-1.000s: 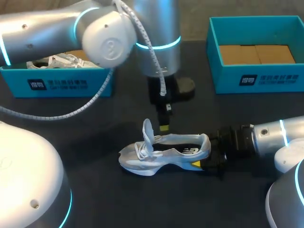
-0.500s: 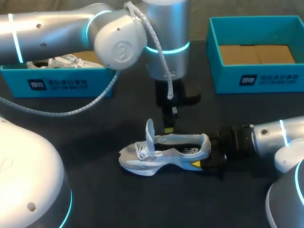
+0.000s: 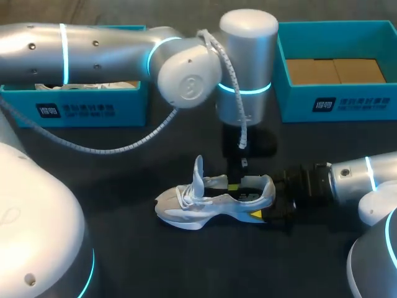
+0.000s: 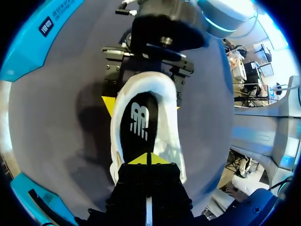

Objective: Take the shoe out of the shoebox, open the shoe tongue, remove and reinsert the insole, then place the shoe into the shoebox

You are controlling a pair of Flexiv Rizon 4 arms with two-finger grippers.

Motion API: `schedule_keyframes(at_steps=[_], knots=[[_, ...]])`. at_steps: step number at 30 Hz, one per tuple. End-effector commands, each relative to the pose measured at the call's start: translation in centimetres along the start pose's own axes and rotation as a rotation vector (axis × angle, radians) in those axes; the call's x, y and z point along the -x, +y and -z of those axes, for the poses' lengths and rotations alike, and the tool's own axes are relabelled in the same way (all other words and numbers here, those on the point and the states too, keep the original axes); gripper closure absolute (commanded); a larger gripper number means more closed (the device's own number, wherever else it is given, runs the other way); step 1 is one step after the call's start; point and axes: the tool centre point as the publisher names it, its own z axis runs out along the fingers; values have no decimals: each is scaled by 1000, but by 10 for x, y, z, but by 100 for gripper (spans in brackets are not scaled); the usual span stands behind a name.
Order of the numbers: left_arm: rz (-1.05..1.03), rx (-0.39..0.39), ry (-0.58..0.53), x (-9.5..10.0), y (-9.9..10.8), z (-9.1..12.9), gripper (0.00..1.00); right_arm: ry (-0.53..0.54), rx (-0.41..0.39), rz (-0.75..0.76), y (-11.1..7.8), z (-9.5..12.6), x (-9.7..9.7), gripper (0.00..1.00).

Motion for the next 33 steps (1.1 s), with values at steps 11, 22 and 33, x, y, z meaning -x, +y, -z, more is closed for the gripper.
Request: schedule_keyframes(at_steps=[11,22,33], knots=[[-5,-44,18,-2,18,-31,100,-1,-3,0,0,0,-1,100],[-37,-75,6,-11,30,-33,100,-1,-3,0,0,0,-1,100],[-51,-46,86,-8,19,-39,100,-1,-3,0,0,0,-1,100]])
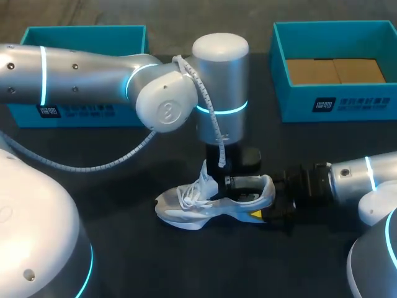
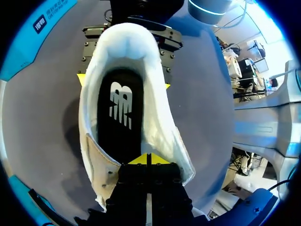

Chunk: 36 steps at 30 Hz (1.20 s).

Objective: Take the shoe out of the shoebox, open the shoe tongue, remove and reinsert the insole, then place the shoe into the shoebox

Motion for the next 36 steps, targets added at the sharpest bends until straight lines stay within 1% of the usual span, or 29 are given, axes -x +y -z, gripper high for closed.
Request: schedule_keyframes(at_steps=[1,10,14,21,22,23,24,25,26,30,36], knots=[[-3,17,44,11,-8,-6,100,-2,-3,0,0,0,-1,100],[8,18,55,13,-12,-17,100,-2,-3,0,0,0,-1,100],[32,4,25,11,-11,-22,100,-2,-3,0,0,0,-1,100],[65,-7,-26,12,-10,-32,100,-2,-3,0,0,0,-1,100],[67,-8,-34,12,-10,-32,98,-2,-3,0,0,0,-1,100],[66,-7,-39,12,-10,-33,89,-2,-3,0,0,0,-1,100],[64,-7,-44,13,-10,-33,77,-2,-3,0,0,0,-1,100],[64,-8,-53,13,-10,-33,70,-2,-3,0,0,0,-1,100],[64,-8,-63,13,-10,-33,65,-2,-3,0,0,0,-1,100],[66,-7,-101,14,-11,-31,59,-2,-3,0,0,0,-1,100],[77,2,-153,21,-14,-38,55,-2,-3,0,0,0,-1,100]])
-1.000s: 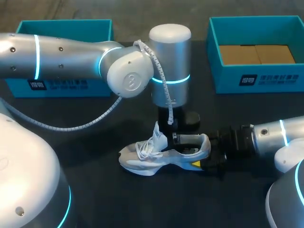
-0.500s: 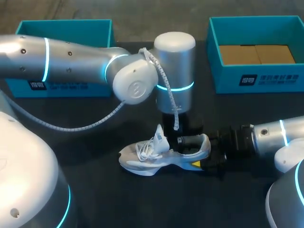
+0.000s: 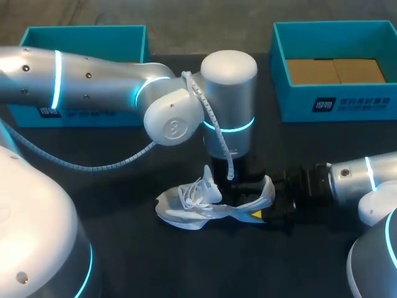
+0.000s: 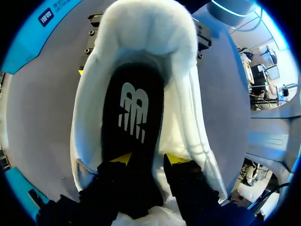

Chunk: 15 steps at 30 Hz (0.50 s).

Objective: Take the shoe out of the shoebox, open the shoe tongue, remove and reinsert the insole, then place the shoe into the shoebox

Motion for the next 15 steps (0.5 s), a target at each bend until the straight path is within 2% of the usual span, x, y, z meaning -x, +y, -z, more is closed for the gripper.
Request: schedule_keyframes(at_steps=[1,9,15], knots=[[5,1,-27,2,-2,-13,55,-1,-3,0,1,0,-1,100],[31,-16,-126,20,-8,-22,56,-1,-3,0,1,0,-1,100],[39,-10,-162,32,-9,-19,56,-1,-3,0,1,0,-1,100]])
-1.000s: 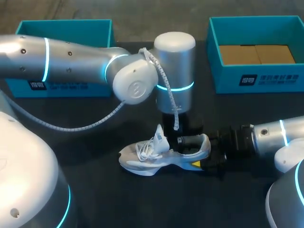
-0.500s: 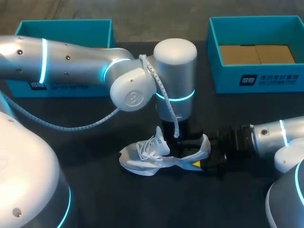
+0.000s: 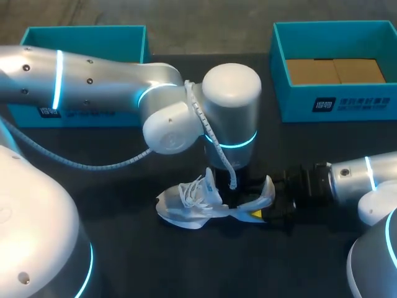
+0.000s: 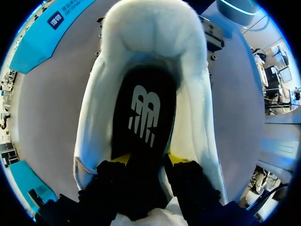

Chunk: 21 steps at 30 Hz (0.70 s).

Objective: Take the shoe out of the shoebox, open the shoe tongue, remove and reinsert the insole, then place the shoe into the shoebox

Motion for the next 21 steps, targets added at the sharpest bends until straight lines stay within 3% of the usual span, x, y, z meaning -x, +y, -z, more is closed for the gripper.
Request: schedule_keyframes(at_steps=[1,15,17,18,19,20,21], knots=[[5,7,-22,17,-5,-19,56,-1,-3,1,2,1,-3,100],[8,23,-86,25,-4,-16,60,-1,-3,1,2,1,-3,100],[21,21,-110,25,-5,-18,65,-1,-3,1,2,1,-3,100],[36,15,-132,25,-6,-19,75,-1,-3,1,2,1,-3,100],[48,14,-160,25,-6,-19,93,-1,-3,1,2,1,-3,100],[53,14,-174,26,-7,-19,100,-1,-3,1,2,1,-3,100],[54,12,-174,26,-7,-17,100,-1,-3,1,2,1,-3,100]])
